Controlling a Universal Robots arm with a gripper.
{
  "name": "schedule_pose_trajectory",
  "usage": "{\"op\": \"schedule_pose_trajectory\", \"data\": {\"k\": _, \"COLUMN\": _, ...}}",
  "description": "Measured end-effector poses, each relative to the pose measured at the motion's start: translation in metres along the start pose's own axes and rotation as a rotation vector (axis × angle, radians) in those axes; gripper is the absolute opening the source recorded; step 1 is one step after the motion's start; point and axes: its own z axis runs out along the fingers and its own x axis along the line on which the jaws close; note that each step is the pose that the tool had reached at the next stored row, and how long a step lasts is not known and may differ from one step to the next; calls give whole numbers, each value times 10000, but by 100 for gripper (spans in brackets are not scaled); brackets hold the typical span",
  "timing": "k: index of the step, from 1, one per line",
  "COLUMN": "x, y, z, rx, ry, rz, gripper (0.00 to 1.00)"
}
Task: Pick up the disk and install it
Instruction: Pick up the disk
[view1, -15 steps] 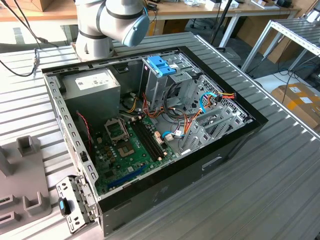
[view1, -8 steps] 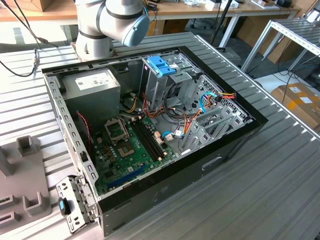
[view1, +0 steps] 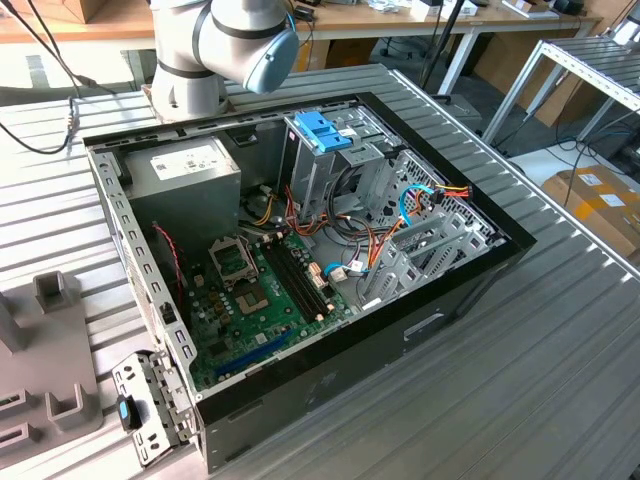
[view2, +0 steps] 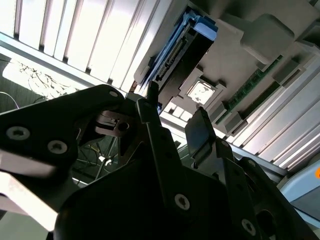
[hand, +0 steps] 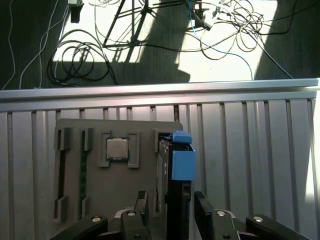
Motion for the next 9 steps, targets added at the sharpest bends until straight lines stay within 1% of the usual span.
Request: {"op": "schedule_pose_trajectory", "data": {"k": 9, "x": -5, "y": 12, "z": 20, "rx": 1, "ry": -1, "rz": 1, "gripper": 49}}
